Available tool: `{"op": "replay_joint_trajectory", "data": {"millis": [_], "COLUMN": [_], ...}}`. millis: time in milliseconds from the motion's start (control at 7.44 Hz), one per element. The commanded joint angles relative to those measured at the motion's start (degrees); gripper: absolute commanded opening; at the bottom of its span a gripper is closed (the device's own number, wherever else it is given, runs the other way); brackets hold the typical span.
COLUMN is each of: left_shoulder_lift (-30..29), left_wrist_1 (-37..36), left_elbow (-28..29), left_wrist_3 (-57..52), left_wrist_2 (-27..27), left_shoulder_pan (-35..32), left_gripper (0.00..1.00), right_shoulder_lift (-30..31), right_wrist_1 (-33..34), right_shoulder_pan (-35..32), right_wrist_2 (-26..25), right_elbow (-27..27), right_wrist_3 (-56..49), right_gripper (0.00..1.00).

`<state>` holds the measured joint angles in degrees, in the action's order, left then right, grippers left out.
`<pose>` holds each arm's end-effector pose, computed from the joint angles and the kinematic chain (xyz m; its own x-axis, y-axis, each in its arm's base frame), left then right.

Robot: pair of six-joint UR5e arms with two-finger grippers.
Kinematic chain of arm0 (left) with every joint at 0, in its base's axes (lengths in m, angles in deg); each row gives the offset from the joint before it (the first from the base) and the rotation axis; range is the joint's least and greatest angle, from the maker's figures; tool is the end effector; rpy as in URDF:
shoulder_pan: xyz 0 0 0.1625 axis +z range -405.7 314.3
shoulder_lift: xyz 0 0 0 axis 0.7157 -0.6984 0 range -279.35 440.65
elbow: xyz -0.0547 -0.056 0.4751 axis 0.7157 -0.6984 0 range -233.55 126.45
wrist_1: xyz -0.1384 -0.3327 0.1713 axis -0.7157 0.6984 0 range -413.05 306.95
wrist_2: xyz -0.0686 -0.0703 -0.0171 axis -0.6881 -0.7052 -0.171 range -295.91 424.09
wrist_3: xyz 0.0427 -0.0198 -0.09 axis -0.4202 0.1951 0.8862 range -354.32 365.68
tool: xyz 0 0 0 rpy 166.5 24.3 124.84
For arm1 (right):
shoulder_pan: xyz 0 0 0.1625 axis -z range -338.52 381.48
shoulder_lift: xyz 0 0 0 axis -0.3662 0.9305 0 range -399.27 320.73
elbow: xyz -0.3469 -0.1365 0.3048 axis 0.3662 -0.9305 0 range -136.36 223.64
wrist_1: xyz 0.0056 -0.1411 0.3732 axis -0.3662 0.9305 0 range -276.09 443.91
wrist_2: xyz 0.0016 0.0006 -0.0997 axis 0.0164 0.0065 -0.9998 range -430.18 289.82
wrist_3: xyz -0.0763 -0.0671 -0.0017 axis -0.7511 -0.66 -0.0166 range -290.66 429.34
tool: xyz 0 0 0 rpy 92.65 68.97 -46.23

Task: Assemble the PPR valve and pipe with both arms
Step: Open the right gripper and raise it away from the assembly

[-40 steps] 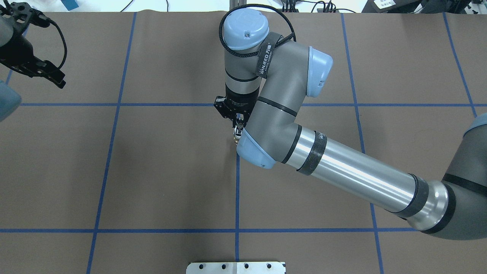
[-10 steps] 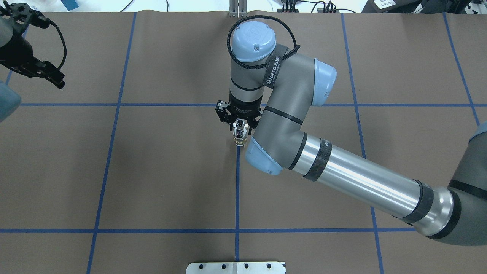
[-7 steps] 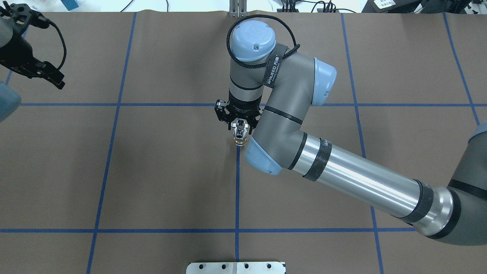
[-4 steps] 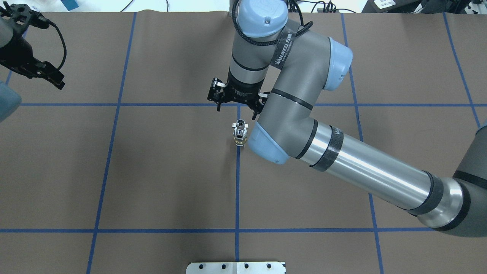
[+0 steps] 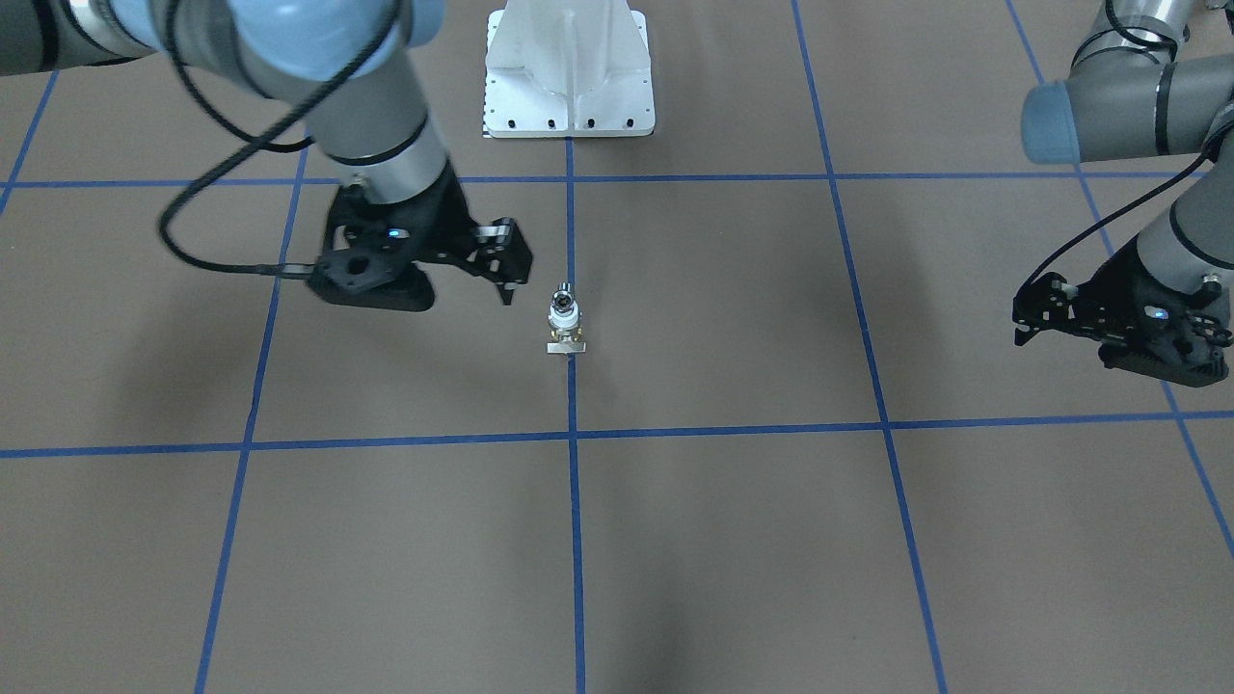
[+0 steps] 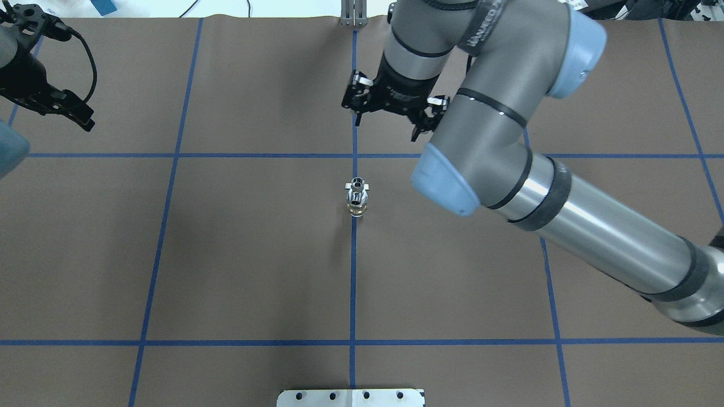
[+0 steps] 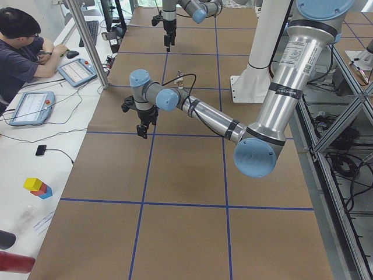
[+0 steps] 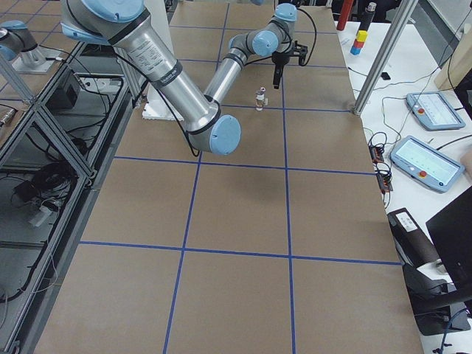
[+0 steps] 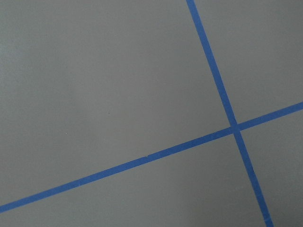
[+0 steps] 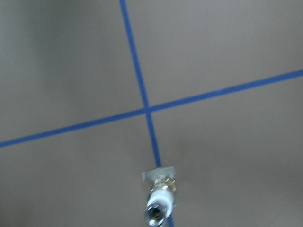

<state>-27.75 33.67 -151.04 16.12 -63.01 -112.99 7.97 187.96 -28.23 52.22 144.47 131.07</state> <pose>0.1704 -0.5937 0.4917 0.7001 0.3588 -0.6173 -0.2333 0.9321 0.2772 -0.3806 -0.5710 0.2161 0.6396 0.1363 0.7565 -0.1370 0.9886 -0.0623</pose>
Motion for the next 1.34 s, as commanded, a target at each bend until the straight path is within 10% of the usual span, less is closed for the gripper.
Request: {"op": "replay_joint_trajectory", "data": {"millis": [0, 403, 1209], "left_shoulder_lift": [3.0, 11.0, 22.4], "left_wrist_1": [-0.2, 0.2, 8.4], "left_elbow": [0.3, 0.4, -0.9], "left_wrist_3": [-9.5, -16.6, -16.6], "left_wrist_2": [-0.6, -1.5, -5.3], "left_shoulder_pan": [-7.6, -17.9, -23.6], "left_gripper": [1.0, 1.0, 1.0], "right_shoulder_lift": [12.7, 25.9, 38.3], "right_wrist_1": [5.0, 6.1, -1.5], "right_shoulder_pan": [-12.7, -27.4, -31.1], "right_wrist_2": [1.3, 7.5, 7.8], "right_elbow": [3.4, -0.2, -2.4], "right_wrist_3": [-29.5, -56.7, -59.4], "right_gripper": [0.99, 0.99, 0.99]}}
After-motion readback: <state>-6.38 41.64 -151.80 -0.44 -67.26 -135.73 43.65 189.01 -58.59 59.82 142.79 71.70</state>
